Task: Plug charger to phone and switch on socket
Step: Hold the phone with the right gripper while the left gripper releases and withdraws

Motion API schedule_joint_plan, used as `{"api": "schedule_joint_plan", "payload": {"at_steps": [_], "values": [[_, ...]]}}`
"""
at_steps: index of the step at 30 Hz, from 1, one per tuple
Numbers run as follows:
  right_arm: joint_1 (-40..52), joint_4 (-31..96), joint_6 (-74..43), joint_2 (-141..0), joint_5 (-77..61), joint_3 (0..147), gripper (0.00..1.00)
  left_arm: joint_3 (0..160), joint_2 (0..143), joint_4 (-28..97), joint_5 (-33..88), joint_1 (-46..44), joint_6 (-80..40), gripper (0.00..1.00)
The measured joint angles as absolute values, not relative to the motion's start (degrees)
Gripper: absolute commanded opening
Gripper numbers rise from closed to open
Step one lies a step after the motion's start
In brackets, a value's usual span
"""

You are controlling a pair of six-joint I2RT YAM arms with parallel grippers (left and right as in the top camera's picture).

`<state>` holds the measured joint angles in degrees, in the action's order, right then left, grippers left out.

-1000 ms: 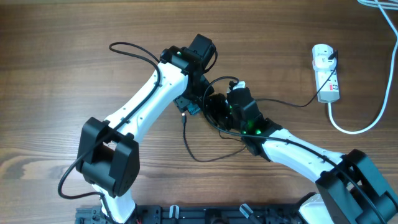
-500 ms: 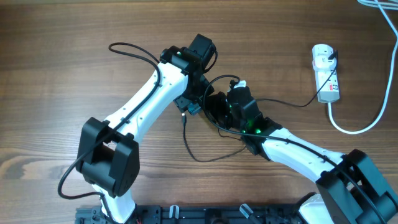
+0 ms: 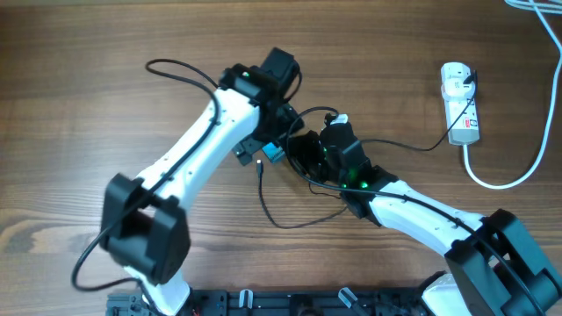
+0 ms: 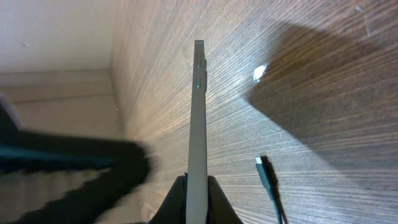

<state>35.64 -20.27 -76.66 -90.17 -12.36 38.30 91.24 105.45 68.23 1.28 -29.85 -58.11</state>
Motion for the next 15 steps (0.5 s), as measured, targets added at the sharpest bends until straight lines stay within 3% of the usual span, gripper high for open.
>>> {"api": "schedule_joint_plan", "payload": {"at_steps": [9, 15], "values": [[31.14, -23.86, -76.16, -90.17, -16.19, 38.30, 0.05, 91.22, 97.80, 68.31, 3.14, -24.77, -55.07, 1.00], [27.59, -28.03, -74.72, -90.19, -20.95, 38.30, 0.05, 86.13, 96.14, 61.41, 9.69, -20.43, -53.10, 1.00]]}}
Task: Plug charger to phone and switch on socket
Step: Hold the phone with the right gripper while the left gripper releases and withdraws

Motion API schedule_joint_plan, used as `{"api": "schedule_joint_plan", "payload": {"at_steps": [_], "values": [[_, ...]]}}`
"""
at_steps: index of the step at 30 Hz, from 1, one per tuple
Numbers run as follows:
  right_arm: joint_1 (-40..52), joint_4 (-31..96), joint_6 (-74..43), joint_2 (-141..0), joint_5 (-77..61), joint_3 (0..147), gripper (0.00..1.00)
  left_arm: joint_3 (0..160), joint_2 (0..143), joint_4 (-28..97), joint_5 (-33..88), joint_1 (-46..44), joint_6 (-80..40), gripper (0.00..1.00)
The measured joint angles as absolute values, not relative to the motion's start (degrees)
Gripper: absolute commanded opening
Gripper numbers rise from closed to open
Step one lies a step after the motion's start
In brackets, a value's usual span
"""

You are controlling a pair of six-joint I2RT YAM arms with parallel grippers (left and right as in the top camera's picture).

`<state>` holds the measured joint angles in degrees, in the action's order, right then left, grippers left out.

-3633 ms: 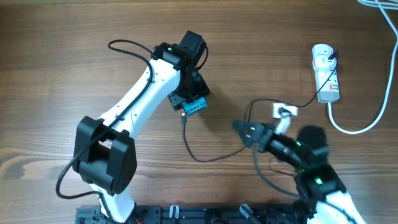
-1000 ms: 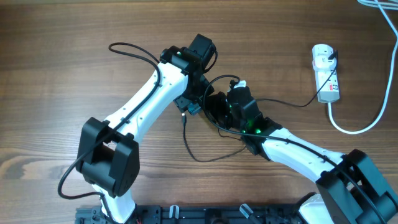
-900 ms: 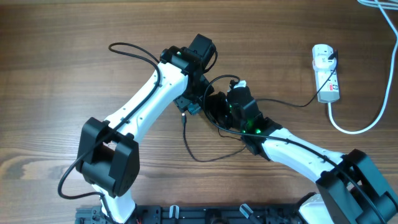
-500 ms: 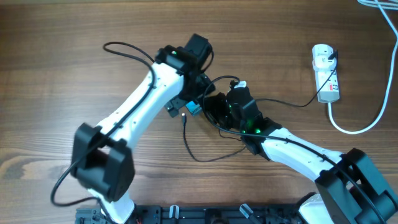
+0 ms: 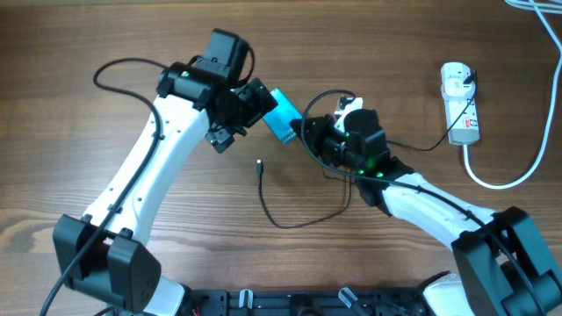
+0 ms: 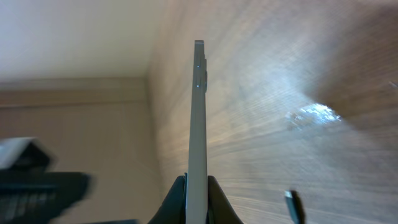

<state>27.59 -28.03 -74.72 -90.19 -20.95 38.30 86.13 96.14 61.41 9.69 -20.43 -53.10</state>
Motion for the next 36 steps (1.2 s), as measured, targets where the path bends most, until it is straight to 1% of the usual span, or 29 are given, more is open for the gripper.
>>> {"api": "schedule_joint_plan", "payload": {"at_steps": [3, 7, 9, 14, 18, 20, 21, 23, 29, 36], "values": [[25.15, -29.87, -73.82, -90.19, -23.73, 38.30, 0.05, 79.09, 94.37, 55.68, 14.22, -18.15, -52.29, 1.00], [22.52, -30.04, -73.23, -90.19, -26.33, 38.30, 0.05, 68.01, 90.52, 44.38, 22.06, -14.85, -50.68, 1.00], [21.17, -30.09, -73.17, -90.19, -27.90, 38.30, 0.04, 61.08, 87.18, 36.77, 27.90, -12.19, -49.39, 1.00], [20.14, -31.42, -72.49, -90.19, -29.58, 38.30, 0.05, 48.05, 82.59, 12.21, 41.45, -7.81, -47.29, 1.00], [20.08, -32.03, -71.88, -90.19, -30.28, 38.30, 0.05, 42.09, 82.50, 0.62, 49.32, -6.85, -46.92, 1.00], [20.08, -32.05, -71.88, -90.19, -30.48, 38.30, 0.04, 40.84, 82.56, -2.13, 51.88, -6.87, -47.03, 1.00], [20.08, -32.05, -71.85, -90.19, -30.52, 38.30, 0.04, 40.71, 82.59, -2.74, 52.36, -6.87, -47.09, 0.96], [20.08, -32.03, -71.85, -90.19, -30.76, 38.30, 0.04, 40.71, 82.61, -3.38, 52.23, -6.92, -47.62, 1.00], [20.08, -32.05, -71.22, -90.19, -31.55, 38.30, 0.04, 40.66, 82.61, 0.58, 45.43, -7.90, -48.10, 1.00], [20.08, -32.03, -70.35, -90.19, -32.14, 38.30, 0.04, 40.64, 82.61, 0.64, 42.83, -7.99, -48.31, 1.00]]}}
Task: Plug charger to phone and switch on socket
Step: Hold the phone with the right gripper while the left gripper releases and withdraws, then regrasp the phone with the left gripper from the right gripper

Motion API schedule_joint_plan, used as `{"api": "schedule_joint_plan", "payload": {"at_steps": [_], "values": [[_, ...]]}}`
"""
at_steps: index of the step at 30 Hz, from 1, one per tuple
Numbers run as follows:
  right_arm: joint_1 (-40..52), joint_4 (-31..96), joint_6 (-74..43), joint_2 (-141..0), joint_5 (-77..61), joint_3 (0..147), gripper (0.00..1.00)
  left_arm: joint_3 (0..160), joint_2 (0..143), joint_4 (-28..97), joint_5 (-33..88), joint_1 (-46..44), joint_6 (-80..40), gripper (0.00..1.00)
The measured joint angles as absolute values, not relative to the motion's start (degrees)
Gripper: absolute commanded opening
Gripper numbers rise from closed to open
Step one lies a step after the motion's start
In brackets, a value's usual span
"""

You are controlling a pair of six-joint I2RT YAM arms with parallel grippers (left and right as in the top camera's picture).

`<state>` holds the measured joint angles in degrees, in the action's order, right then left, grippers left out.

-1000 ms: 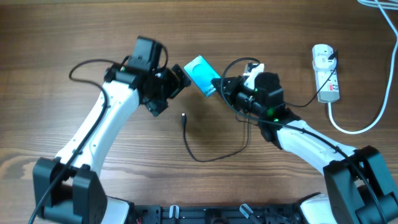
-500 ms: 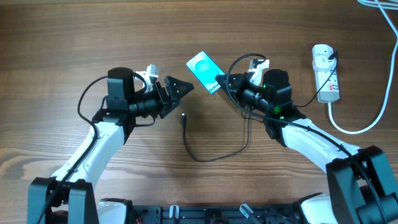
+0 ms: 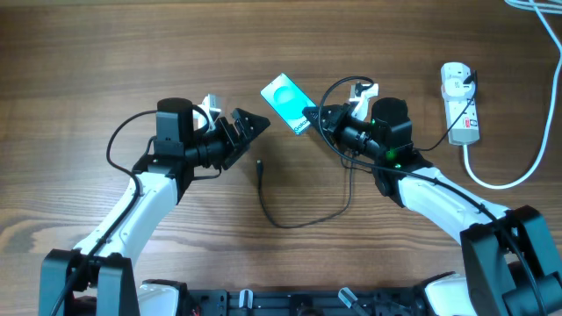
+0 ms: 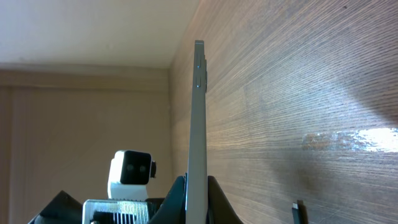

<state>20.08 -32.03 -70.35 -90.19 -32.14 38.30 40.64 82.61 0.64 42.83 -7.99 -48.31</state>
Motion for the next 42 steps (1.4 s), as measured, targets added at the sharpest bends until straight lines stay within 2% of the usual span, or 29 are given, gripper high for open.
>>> {"api": "schedule_joint_plan", "payload": {"at_steps": [7, 18, 27, 34, 42], "values": [[20.10, -32.05, -70.17, -90.19, -32.49, 38.30, 0.04, 40.60, 82.63, -5.72, 42.89, -7.99, -48.71, 1.00], [21.82, -33.54, -70.63, -90.21, -32.69, 38.30, 0.04, 40.40, 89.62, -24.99, 46.02, -7.99, -53.93, 1.00], [21.89, -38.48, -72.27, -90.28, -32.99, 38.30, 0.04, 40.40, 91.94, -33.15, 46.98, -7.99, -58.54, 1.00], [22.39, -45.87, -75.13, -93.43, -33.30, 38.30, 0.04, 40.40, 93.01, -38.54, 46.87, -8.38, -61.21, 1.00], [24.80, -61.71, -79.92, -103.39, -35.59, 38.30, 0.04, 40.38, 94.94, -40.12, 46.81, -9.13, -62.11, 1.00]]}}
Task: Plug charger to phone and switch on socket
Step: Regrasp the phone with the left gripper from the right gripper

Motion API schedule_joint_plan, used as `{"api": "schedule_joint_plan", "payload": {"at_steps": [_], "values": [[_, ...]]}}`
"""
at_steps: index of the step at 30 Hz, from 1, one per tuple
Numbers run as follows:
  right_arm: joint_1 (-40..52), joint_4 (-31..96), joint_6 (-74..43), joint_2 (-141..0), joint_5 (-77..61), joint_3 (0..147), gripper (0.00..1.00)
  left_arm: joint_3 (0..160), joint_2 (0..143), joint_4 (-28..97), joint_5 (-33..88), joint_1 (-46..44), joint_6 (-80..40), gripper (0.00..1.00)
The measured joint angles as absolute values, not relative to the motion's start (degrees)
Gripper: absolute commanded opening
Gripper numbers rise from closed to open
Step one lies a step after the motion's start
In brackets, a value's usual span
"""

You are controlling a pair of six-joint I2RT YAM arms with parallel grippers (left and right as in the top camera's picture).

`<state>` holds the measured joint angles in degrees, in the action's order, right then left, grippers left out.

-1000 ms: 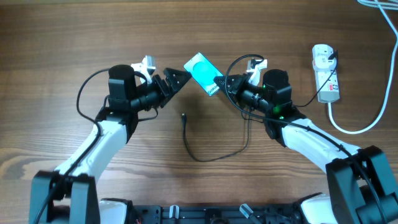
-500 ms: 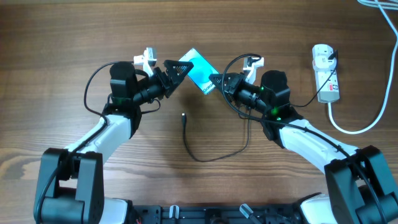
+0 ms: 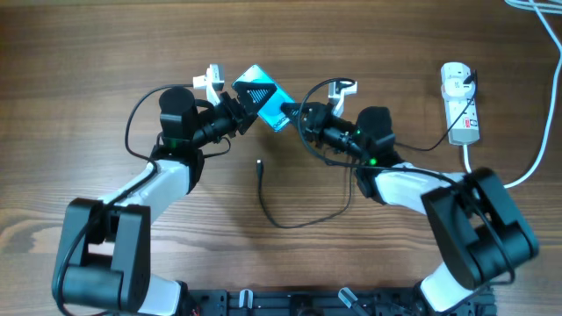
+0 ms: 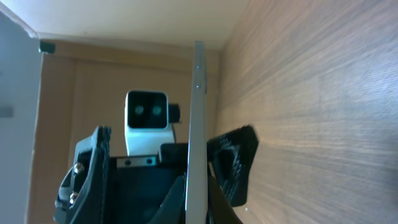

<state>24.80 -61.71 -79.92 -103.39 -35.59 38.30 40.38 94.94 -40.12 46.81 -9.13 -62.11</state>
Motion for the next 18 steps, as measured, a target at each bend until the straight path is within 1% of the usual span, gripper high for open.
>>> {"api": "schedule_joint_plan", "payload": {"at_steps": [7, 18], "values": [[26.26, -66.35, -82.56, -107.81, -36.01, 38.30, 0.04, 40.34, 97.14, -46.26, 47.00, -9.10, -63.40, 1.00], [26.94, -68.73, -83.77, -108.07, -35.33, 38.33, 0.04, 40.12, 97.67, -53.17, 46.96, -9.17, -66.46, 1.00]]}}
